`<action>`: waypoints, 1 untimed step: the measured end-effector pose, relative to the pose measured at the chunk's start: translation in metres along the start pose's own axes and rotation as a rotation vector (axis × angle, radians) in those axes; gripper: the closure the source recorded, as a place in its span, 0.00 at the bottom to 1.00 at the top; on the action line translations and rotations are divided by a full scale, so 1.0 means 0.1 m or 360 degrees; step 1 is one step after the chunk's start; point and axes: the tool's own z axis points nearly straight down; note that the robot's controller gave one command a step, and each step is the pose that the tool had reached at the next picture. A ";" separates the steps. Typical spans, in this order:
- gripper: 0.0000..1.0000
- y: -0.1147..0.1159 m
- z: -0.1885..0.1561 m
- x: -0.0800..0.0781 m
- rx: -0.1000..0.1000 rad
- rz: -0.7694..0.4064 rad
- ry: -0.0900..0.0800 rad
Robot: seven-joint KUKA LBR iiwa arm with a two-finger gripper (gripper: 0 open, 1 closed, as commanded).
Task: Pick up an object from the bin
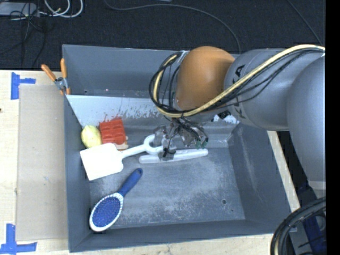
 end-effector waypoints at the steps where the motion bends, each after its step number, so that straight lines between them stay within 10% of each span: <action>1: 1.00 0.00 -0.05 -0.01 0.0000 -0.0001 -0.0005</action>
Offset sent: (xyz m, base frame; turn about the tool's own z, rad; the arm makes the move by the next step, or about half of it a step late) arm 0.0001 -0.0002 0.0010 0.0000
